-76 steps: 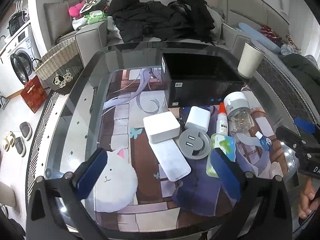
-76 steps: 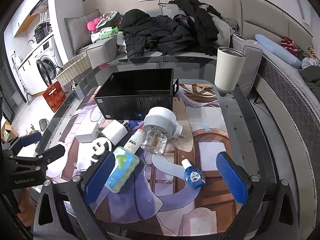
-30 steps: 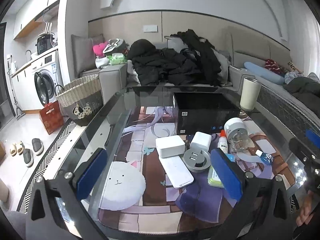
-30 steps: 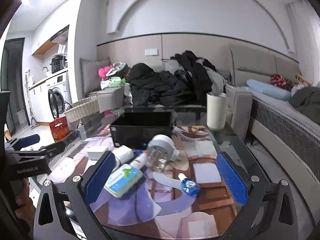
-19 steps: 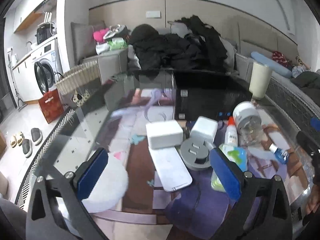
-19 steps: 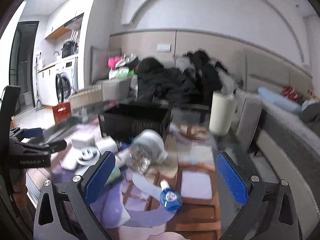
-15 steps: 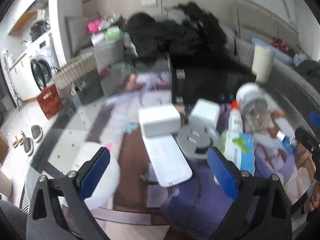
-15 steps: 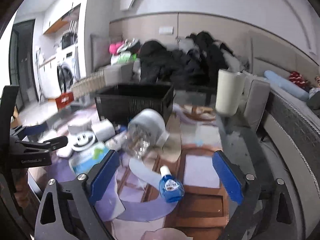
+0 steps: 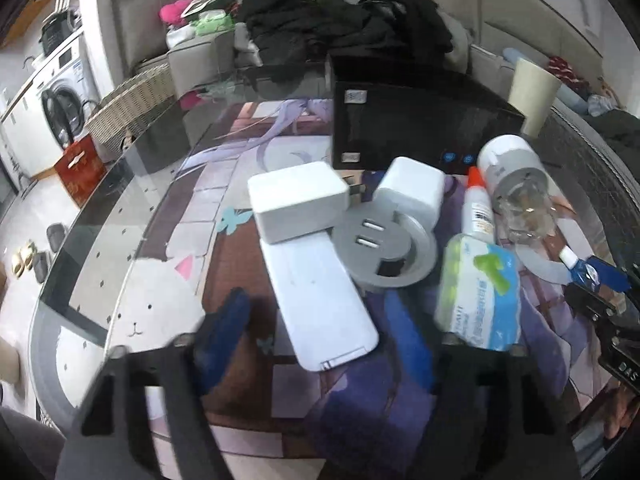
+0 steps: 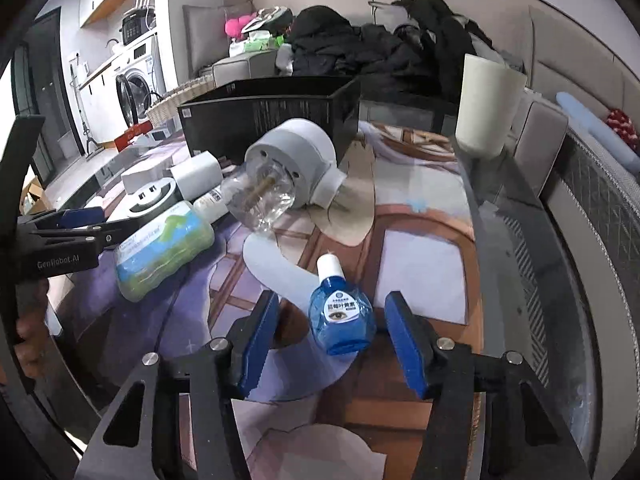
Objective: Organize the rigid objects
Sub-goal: 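Grasp the blue eye-drop bottle with the right tool while the left tool grasps the white power bank, then lower the eye drops into the black box with the right tool while the left drops the power bank in, then grasp the glass diffuser jar with the right tool while the left tool grasps the white square charger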
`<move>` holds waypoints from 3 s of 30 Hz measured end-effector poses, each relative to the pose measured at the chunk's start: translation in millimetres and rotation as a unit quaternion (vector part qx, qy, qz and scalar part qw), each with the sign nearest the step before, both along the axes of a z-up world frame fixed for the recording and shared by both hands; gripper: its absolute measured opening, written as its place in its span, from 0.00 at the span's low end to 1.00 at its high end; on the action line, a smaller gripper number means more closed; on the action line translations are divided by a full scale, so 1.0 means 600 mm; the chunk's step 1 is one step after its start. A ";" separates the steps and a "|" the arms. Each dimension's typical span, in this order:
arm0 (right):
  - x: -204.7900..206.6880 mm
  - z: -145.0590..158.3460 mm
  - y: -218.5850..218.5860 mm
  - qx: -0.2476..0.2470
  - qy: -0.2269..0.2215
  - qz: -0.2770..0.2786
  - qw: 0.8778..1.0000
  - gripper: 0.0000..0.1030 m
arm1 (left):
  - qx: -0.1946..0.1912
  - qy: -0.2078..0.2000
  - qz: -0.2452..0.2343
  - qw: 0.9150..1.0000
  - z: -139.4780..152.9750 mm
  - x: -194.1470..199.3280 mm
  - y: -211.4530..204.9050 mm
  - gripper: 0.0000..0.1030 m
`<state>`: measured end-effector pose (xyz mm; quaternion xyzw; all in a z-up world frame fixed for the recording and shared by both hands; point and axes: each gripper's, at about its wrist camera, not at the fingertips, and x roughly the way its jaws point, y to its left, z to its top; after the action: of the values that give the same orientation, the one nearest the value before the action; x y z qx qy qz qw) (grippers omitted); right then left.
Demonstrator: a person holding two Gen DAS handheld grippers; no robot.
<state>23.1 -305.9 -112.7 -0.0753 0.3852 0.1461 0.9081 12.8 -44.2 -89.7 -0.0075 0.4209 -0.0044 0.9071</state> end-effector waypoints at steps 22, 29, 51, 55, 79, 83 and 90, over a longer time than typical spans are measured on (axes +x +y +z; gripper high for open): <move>-0.039 0.093 0.094 0.046 -0.036 0.021 0.998 0.30 | -0.033 -0.034 -0.043 0.998 0.066 -0.074 0.065 0.36; -0.011 0.167 0.129 0.068 -0.092 0.030 0.993 0.30 | -0.052 -0.106 -0.053 0.992 0.177 -0.049 0.082 0.36; 0.261 0.167 0.159 0.054 -0.047 -0.023 0.997 0.29 | -0.028 -0.064 -0.113 0.991 0.157 0.219 -0.020 0.36; 0.263 0.162 0.157 0.061 -0.042 -0.027 0.997 0.29 | -0.029 -0.066 -0.113 0.991 0.157 0.216 -0.018 0.36; 0.164 0.236 0.125 0.092 -0.102 -0.033 0.990 0.66 | -0.044 -0.119 -0.100 0.987 0.222 0.128 0.038 0.71; 0.135 0.241 0.124 0.082 -0.106 -0.024 0.991 0.67 | -0.048 -0.109 -0.095 0.988 0.219 0.113 0.060 0.73; 0.120 0.166 0.101 0.060 -0.030 -0.039 0.997 0.67 | -0.021 -0.055 -0.102 0.993 0.151 0.099 0.075 0.75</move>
<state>94.8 -245.2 -13.1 -0.0094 0.3511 0.1310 0.9271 72.5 0.7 1.2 0.0167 0.3684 -0.1056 0.9235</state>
